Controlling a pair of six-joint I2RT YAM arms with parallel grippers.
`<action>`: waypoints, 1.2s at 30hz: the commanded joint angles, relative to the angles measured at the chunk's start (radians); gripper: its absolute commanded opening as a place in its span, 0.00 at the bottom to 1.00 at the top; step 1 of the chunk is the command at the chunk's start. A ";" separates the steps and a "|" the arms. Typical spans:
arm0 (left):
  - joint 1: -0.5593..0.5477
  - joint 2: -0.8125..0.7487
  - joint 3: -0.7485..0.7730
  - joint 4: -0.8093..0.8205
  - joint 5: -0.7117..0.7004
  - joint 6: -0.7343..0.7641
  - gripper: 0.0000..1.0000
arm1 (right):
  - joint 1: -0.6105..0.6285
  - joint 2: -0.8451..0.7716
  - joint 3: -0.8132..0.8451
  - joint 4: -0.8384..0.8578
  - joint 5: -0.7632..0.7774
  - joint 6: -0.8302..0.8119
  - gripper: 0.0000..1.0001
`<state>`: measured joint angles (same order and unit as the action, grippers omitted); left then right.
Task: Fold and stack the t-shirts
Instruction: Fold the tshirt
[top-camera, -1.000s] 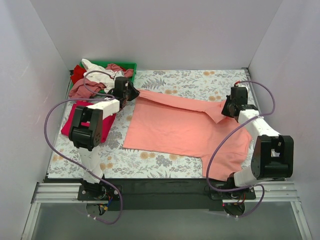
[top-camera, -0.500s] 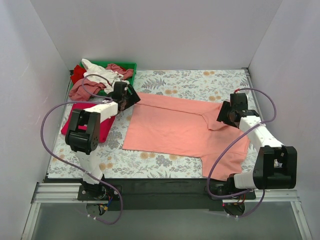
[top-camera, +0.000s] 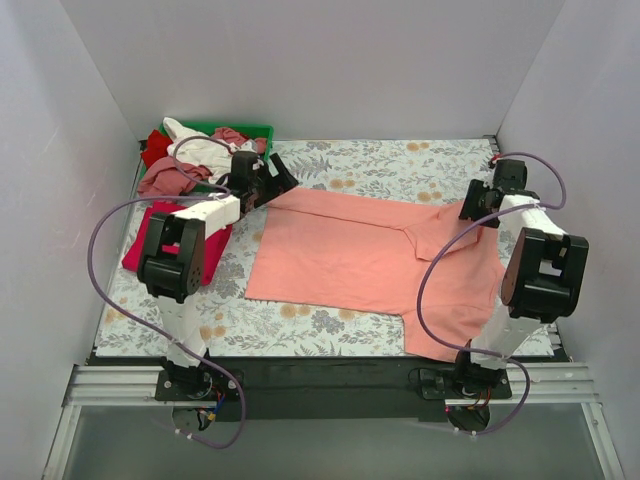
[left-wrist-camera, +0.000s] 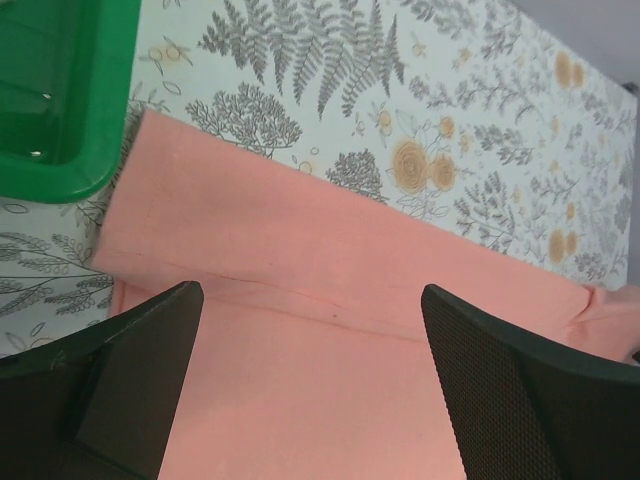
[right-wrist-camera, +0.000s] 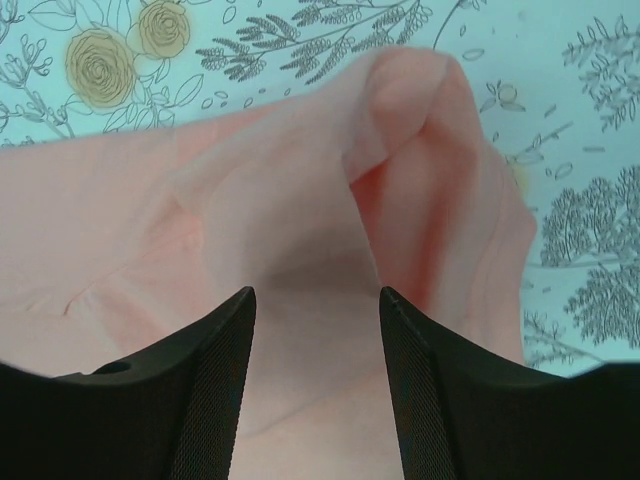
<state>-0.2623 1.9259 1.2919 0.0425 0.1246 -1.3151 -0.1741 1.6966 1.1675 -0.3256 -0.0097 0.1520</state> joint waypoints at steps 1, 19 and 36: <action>-0.006 0.065 0.046 0.019 0.058 0.014 0.91 | -0.034 0.072 0.083 0.034 -0.081 -0.086 0.58; -0.005 0.131 0.030 -0.004 -0.011 0.008 0.94 | -0.064 -0.058 -0.052 -0.016 -0.116 -0.009 0.06; -0.005 0.101 -0.009 -0.003 -0.066 0.020 0.95 | -0.065 -0.129 -0.014 -0.141 -0.017 0.104 0.03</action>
<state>-0.2707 2.0693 1.3079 0.0868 0.1139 -1.3159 -0.2371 1.5757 1.0691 -0.4248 -0.0734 0.2211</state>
